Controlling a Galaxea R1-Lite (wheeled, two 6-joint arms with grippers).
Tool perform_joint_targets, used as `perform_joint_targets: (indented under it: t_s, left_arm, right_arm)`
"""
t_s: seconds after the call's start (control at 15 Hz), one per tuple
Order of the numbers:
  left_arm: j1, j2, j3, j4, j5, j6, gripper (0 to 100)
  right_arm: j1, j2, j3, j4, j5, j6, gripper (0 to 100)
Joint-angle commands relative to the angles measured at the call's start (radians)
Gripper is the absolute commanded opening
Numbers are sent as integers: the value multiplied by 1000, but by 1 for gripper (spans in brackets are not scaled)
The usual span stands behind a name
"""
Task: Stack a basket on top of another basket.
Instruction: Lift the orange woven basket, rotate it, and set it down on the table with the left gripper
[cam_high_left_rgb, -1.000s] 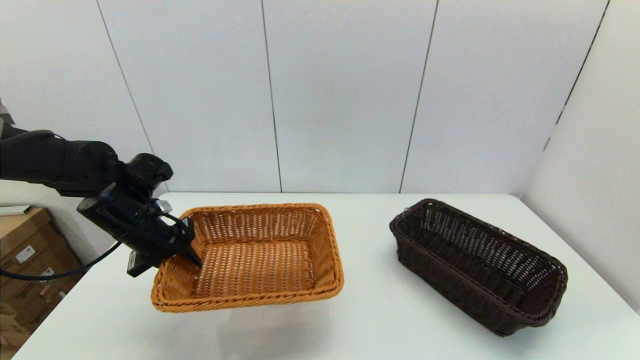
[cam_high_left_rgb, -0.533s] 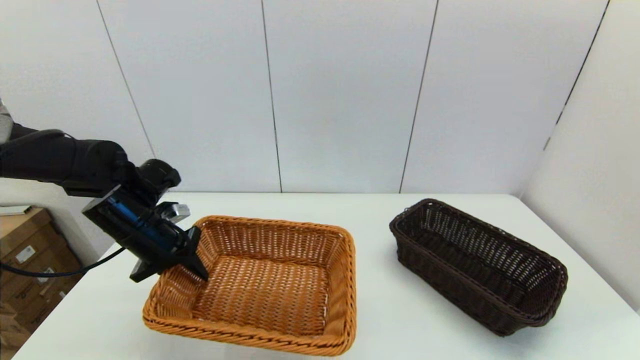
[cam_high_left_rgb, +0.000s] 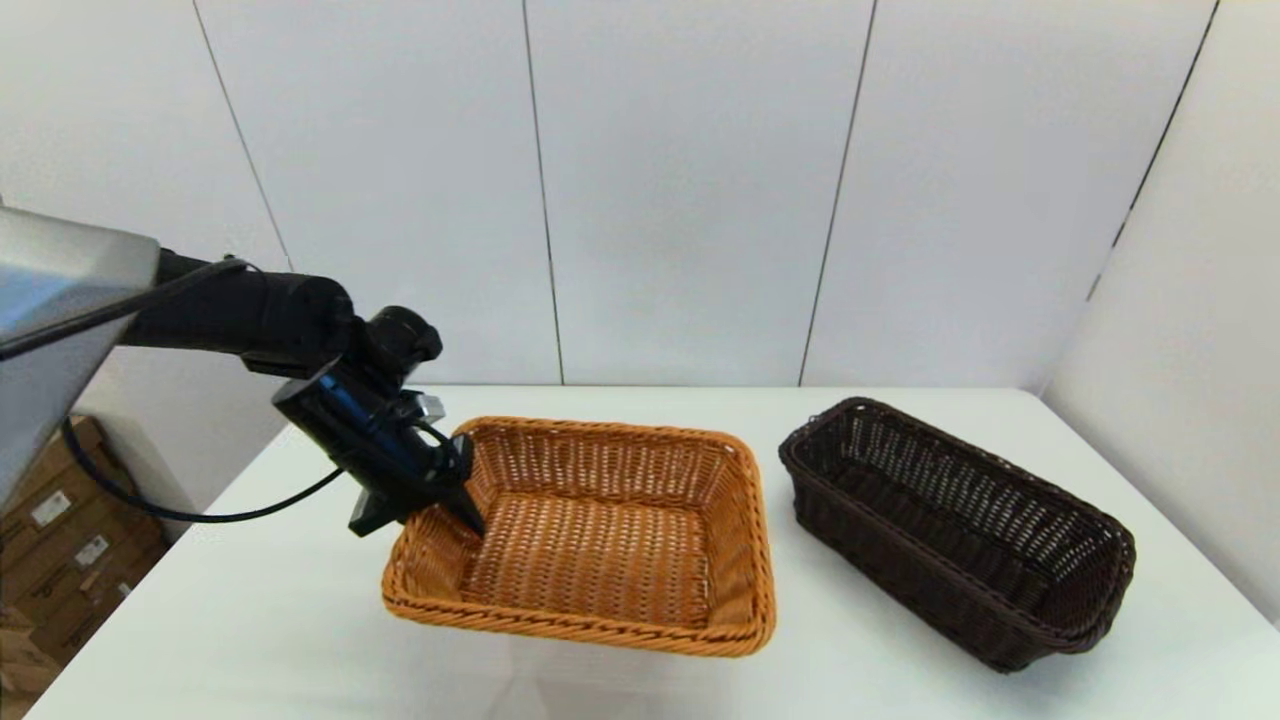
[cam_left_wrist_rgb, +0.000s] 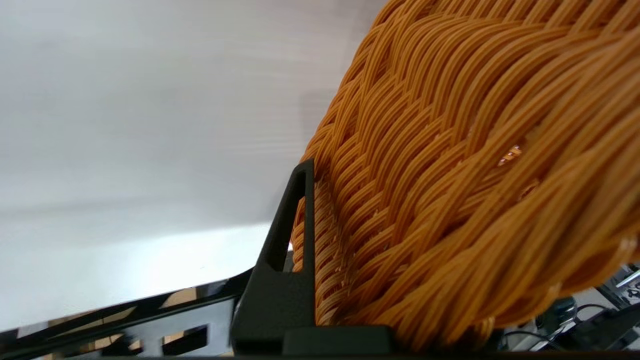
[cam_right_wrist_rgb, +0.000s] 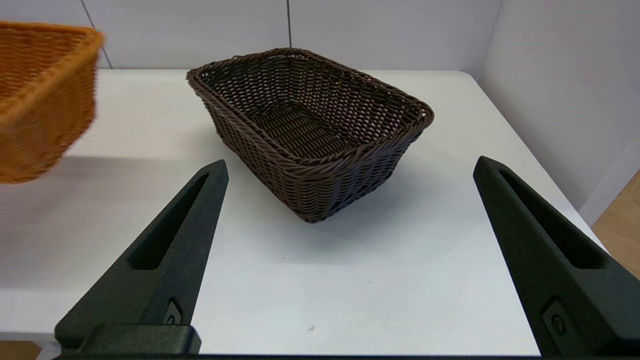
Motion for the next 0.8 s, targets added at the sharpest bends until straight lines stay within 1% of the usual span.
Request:
perform_joint_targets:
  t_s: [0.07, 0.6, 0.8]
  left_arm:
    - [-42, 83, -72, 3, -2, -43, 0]
    - [-62, 175, -130, 1, -2, -47, 0]
    - [-64, 187, -150, 1, 0, -84, 0]
  right_arm:
    - [0, 0, 0, 0, 0, 0, 100]
    - [0, 0, 0, 0, 0, 0, 100]
    - [0, 0, 0, 0, 0, 0, 100]
